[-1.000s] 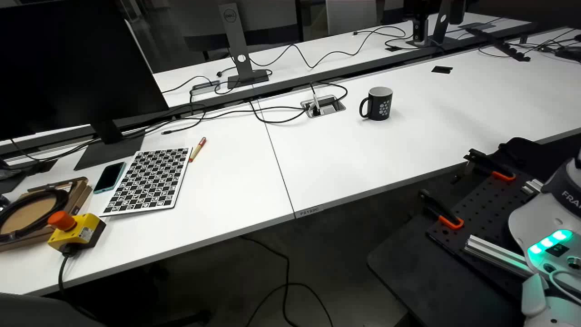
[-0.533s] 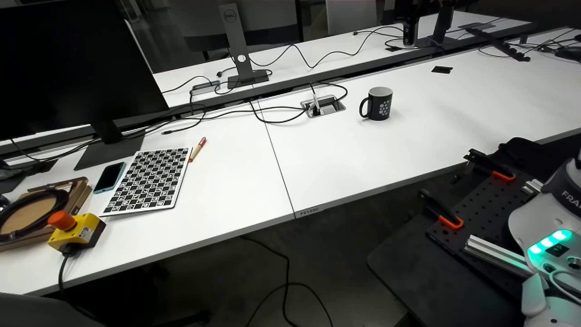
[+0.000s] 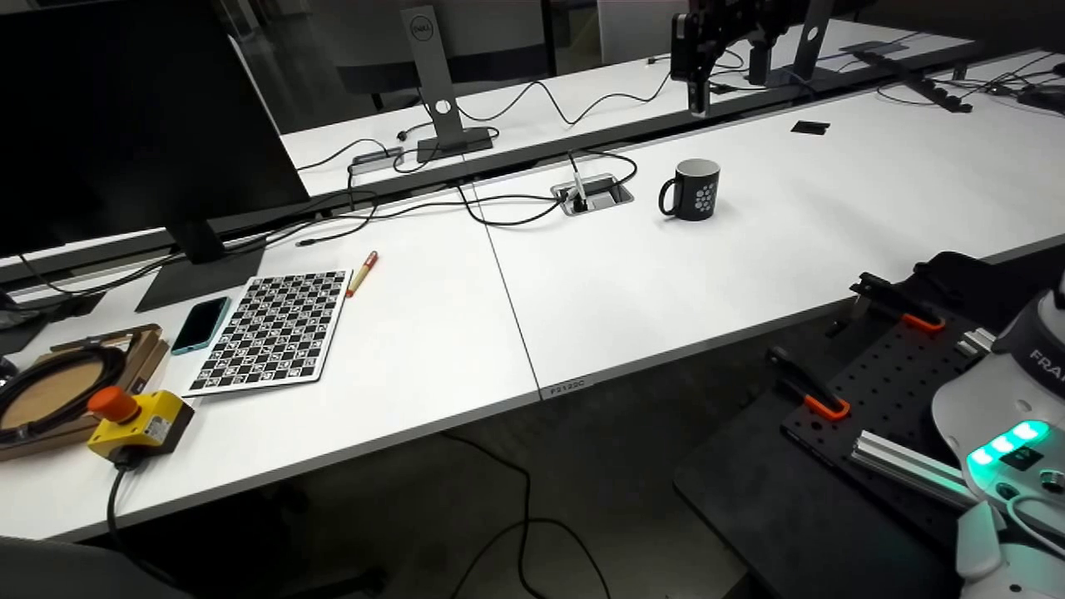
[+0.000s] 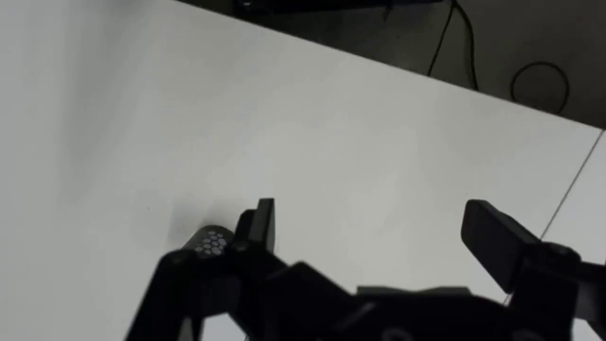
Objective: Move the black cup to the left
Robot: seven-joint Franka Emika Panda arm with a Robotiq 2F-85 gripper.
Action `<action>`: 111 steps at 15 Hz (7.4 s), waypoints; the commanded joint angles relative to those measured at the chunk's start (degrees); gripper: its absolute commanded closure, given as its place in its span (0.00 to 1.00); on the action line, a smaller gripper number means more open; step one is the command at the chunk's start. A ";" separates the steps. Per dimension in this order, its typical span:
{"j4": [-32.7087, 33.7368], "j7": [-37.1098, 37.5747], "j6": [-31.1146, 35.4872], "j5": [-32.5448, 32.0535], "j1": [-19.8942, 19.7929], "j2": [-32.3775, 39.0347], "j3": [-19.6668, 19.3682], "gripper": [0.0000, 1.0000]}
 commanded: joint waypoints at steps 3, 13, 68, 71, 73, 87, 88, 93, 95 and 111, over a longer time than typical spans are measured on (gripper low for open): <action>6.83 13.34 5.79 -12.42 -4.59 12.18 2.46 0.00; 4.10 11.82 6.67 -11.84 -3.22 9.56 0.97 0.00; 37.97 26.83 24.54 -0.74 0.74 58.18 -20.12 0.00; 39.45 27.26 24.23 -0.04 0.48 60.00 -20.74 0.00; 40.04 27.09 23.94 1.10 -0.09 60.74 -20.49 0.00; 41.82 27.35 22.02 6.03 -0.65 63.13 -19.92 0.05; 41.89 27.43 21.82 6.11 -0.63 63.29 -19.93 0.14; 41.95 27.47 21.38 6.73 -0.76 63.64 -19.89 0.60; 42.02 27.49 21.30 6.90 -0.74 63.80 -19.92 0.76; 41.09 27.04 21.20 7.52 -0.53 63.30 -19.49 0.98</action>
